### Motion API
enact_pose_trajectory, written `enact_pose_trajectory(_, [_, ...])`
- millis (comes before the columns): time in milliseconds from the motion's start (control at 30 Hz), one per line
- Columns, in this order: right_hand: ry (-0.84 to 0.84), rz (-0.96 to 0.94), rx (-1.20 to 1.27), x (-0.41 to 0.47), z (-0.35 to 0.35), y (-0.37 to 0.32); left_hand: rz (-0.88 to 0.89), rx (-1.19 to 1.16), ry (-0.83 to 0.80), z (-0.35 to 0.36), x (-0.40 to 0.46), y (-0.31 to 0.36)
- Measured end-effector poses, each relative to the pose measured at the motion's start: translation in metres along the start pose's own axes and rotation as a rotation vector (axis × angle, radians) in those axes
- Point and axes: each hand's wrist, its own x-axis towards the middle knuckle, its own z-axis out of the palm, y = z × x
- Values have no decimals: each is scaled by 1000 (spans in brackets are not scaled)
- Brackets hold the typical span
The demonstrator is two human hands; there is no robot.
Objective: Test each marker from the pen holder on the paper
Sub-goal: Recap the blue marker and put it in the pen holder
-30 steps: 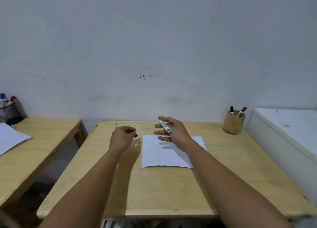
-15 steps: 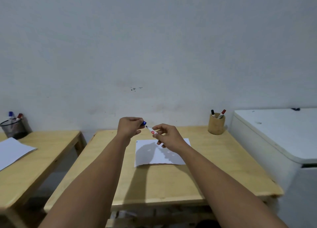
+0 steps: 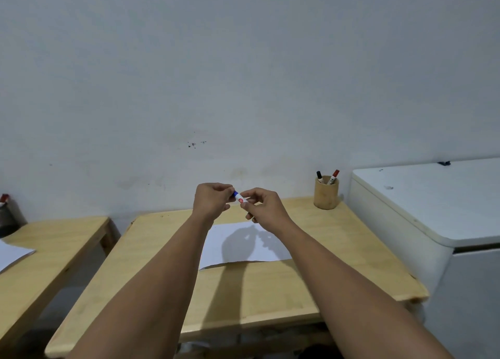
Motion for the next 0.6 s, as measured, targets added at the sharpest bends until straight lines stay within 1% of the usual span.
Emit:
enact_pose_trajectory(67, [48, -5, -12, 8, -10, 6, 42, -1, -35, 16, 4, 6])
enact_pose_trajectory(167, [100, -18, -56, 26, -38, 12, 116, 32, -166, 47, 17, 26])
enact_pose_trajectory(233, [126, -39, -172, 43, -67, 14, 166, 85, -230, 73, 30, 38])
enact_pose_trajectory(300, [222, -52, -302, 61, -102, 17, 191, 104, -252, 102, 42, 39])
enact_pose_trajectory(400, [435, -9, -327, 87, -157, 24, 187, 190, -294, 149, 55, 20])
enact_pose_trajectory(467, [547, -2, -336, 103, -188, 29, 167, 245, -329, 182, 67, -2])
enact_pose_trajectory(533, [607, -21, -373, 119, -211, 37, 142, 285, -336, 211, 80, -23])
enact_pose_trajectory(600, [606, -18, -413, 134, -224, 49, 116, 312, -341, 235, 93, -42])
